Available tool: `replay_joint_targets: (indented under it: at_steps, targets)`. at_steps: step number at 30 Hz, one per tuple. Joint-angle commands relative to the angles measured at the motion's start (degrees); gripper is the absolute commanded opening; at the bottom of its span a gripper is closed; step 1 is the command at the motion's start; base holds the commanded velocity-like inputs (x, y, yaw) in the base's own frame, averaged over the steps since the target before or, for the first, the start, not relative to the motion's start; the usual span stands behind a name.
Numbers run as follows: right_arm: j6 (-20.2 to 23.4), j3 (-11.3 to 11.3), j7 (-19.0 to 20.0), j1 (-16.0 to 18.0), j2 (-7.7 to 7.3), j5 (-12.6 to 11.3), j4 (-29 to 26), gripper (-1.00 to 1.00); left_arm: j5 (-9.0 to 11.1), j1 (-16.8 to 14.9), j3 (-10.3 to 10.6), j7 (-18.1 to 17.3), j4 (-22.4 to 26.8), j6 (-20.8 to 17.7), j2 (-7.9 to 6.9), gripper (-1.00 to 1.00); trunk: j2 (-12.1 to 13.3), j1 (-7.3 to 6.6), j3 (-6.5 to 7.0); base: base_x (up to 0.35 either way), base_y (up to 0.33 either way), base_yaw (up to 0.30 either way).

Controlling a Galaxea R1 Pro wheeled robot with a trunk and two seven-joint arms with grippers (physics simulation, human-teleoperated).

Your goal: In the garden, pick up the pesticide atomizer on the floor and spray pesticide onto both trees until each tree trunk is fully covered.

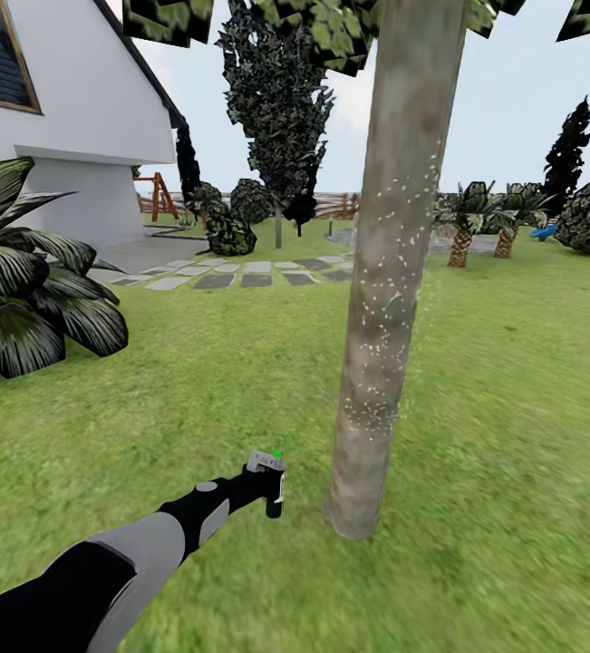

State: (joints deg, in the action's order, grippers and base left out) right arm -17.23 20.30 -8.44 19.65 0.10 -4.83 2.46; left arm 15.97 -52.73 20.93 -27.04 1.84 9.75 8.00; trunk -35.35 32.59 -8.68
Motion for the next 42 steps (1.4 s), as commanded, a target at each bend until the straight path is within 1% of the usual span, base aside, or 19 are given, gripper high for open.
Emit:
replay_joint_targets:
  at_steps: [1, 22, 25, 32, 42]
  targets:
    - [0.0, 0.0, 0.0, 0.0, 0.02, 0.0, 0.0, 1.00, 0.0, 0.0, 0.0, 0.0, 0.0, 0.0, 0.00, -1.00, 0.0, 0.00, 0.00, 0.105, 0.350, -0.138]
    - [0.0, 0.0, 0.0, 0.0, 0.06, 0.0, 0.0, 1.00, 0.0, 0.0, 0.0, 0.1, 0.0, 0.0, 0.00, -1.00, 0.0, 0.00, 0.00, 0.207, 0.305, -0.286]
    - [0.0, 0.0, 0.0, 0.0, 0.06, 0.0, 0.0, 1.00, 0.0, 0.0, 0.0, 0.1, 0.0, 0.0, 0.00, -1.00, 0.0, 0.00, 0.00, 0.128, 0.327, -0.221]
    - [0.0, 0.0, 0.0, 0.0, 0.07, 0.0, 0.0, 1.00, 0.0, 0.0, 0.0, 0.1, 0.0, 0.0, 0.00, -1.00, 0.0, 0.00, 0.00, 0.111, 0.334, -0.076]
    - [0.0, 0.0, 0.0, 0.0, 0.05, 0.0, 0.0, 1.00, 0.0, 0.0, 0.0, 0.1, 0.0, 0.0, 0.00, -1.00, 0.0, 0.00, 0.00, 0.063, 0.343, -0.273]
